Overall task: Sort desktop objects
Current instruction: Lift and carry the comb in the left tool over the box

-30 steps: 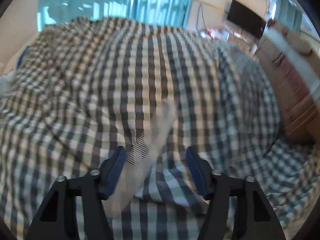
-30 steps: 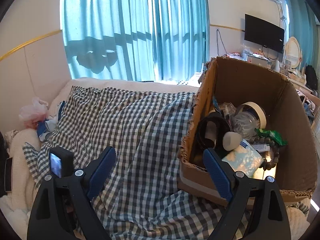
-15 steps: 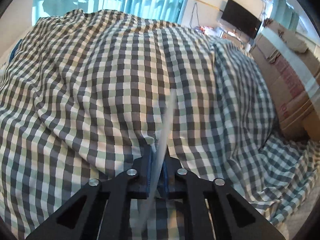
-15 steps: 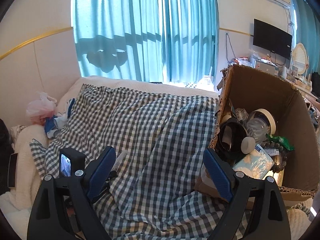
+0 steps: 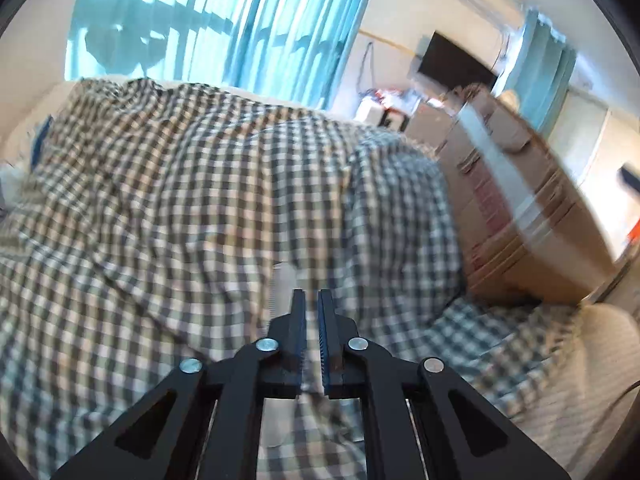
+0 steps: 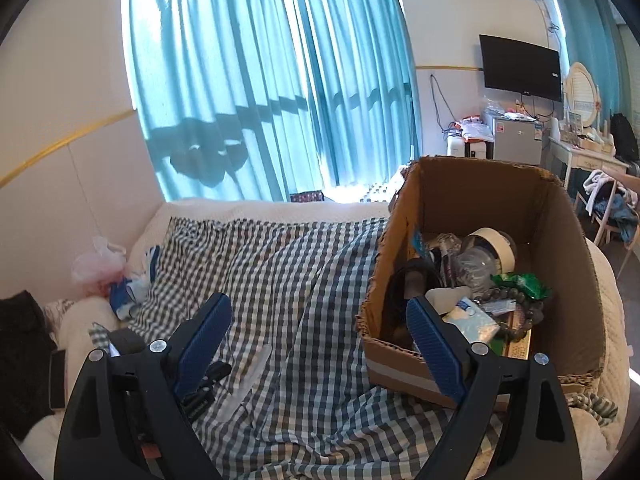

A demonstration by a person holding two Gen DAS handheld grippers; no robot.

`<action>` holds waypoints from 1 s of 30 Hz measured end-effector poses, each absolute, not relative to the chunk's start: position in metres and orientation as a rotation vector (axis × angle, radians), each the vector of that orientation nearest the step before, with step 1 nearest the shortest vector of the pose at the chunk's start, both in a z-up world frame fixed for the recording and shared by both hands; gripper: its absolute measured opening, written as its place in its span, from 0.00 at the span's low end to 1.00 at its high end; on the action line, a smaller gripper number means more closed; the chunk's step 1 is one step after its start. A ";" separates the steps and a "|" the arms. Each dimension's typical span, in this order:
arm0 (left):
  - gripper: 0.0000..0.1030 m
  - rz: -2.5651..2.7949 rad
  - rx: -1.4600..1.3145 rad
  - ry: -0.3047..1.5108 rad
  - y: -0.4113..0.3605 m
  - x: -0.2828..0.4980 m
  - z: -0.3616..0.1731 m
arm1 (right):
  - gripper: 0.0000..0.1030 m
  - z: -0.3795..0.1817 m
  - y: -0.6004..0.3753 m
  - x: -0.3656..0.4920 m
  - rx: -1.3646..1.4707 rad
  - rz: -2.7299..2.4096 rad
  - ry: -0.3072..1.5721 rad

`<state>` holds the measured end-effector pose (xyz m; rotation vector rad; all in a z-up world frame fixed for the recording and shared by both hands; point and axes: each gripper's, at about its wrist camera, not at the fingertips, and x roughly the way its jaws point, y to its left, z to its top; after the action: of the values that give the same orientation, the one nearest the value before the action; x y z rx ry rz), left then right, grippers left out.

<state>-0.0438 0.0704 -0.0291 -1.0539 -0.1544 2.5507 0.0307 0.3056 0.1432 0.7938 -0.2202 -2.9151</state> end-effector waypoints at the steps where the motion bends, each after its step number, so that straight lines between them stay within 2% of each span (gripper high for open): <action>1: 0.11 2.544 -1.081 -0.139 0.072 -0.045 -0.033 | 0.89 0.144 0.308 0.033 0.786 -2.915 -0.225; 4: 0.30 2.508 -1.185 -0.136 0.073 -0.052 -0.060 | 0.89 0.142 0.311 0.034 0.789 -2.915 -0.223; 9: 0.32 2.472 -1.316 -0.105 0.082 -0.067 -0.096 | 0.89 0.134 0.312 0.025 0.828 -2.908 -0.219; 11: 0.37 2.467 -1.310 -0.089 0.083 -0.067 -0.101 | 0.89 0.131 0.311 0.021 0.841 -2.911 -0.215; 15: 0.36 2.450 -1.293 -0.104 0.081 -0.066 -0.100 | 0.89 0.125 0.309 0.015 0.869 -2.906 -0.210; 16: 0.25 2.444 -1.276 -0.116 0.080 -0.064 -0.099 | 0.89 0.124 0.308 0.014 0.875 -2.905 -0.204; 23: 0.25 2.467 -1.110 -0.181 0.068 -0.041 -0.067 | 0.89 0.129 0.307 0.020 0.854 -2.905 -0.209; 30: 0.25 2.493 -0.899 -0.184 0.087 -0.009 0.009 | 0.89 0.149 0.330 0.027 0.810 -2.942 -0.257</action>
<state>-0.0088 0.0871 0.0091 -0.8991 -0.1841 2.4930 0.0274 0.3296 0.1488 0.8095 -0.2568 -2.9418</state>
